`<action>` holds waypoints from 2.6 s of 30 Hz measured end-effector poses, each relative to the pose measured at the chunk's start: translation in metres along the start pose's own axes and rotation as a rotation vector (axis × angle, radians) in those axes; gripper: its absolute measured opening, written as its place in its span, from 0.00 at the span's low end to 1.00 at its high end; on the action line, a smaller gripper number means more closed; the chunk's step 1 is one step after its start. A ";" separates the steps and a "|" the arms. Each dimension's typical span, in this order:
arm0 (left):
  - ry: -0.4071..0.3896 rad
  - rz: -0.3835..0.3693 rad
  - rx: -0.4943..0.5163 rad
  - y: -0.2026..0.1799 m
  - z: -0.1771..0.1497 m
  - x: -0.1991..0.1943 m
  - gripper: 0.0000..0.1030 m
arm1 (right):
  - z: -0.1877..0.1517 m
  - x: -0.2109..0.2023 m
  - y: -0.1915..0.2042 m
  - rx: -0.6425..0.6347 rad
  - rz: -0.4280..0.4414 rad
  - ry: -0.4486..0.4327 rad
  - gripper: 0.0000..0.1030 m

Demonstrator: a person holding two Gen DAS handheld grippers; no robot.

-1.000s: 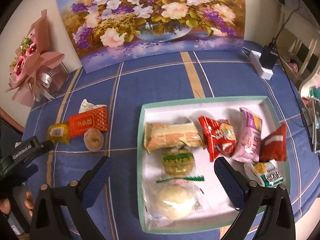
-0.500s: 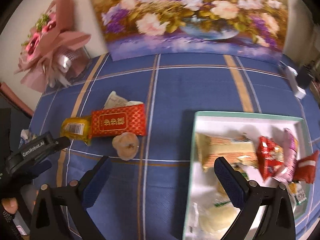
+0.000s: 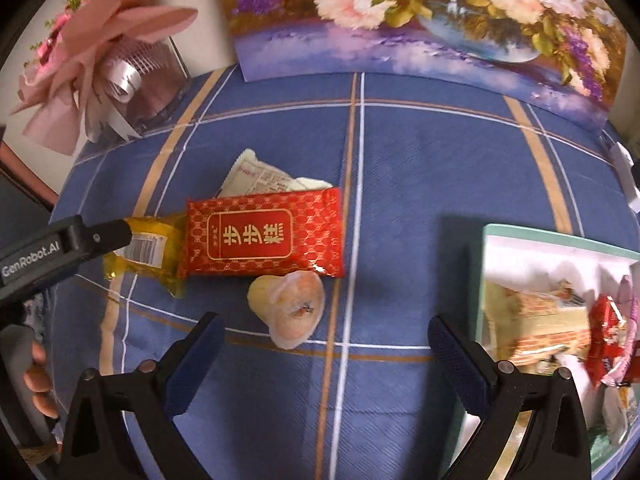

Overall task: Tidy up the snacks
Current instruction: 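Grasp the yellow wrapped cake with the left tool while the right tool grasps the cup-shaped bun, then carry the yellow cake and the bun over the white tray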

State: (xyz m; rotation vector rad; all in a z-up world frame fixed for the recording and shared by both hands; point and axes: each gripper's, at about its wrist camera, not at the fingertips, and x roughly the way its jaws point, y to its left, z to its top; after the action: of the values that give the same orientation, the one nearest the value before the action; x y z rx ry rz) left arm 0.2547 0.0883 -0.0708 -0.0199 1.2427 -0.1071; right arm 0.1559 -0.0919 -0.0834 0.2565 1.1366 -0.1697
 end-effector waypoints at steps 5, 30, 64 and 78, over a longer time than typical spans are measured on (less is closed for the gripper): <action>0.019 -0.011 0.057 -0.009 0.007 0.017 0.95 | 0.001 0.017 0.013 -0.011 -0.023 0.012 0.96; 0.024 0.042 0.055 -0.025 -0.010 0.029 0.79 | 0.001 0.035 0.026 -0.018 -0.055 -0.003 0.49; 0.043 0.056 -0.270 -0.049 -0.104 -0.019 0.78 | -0.053 -0.032 -0.051 0.058 0.056 0.009 0.34; 0.103 0.027 -0.312 -0.024 -0.107 0.003 0.78 | -0.050 -0.011 -0.022 -0.019 0.042 0.006 0.36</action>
State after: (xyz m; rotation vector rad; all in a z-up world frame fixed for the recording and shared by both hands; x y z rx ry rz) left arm 0.1531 0.0688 -0.1066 -0.2709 1.3527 0.1119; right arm 0.1016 -0.0986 -0.0954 0.2642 1.1370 -0.1214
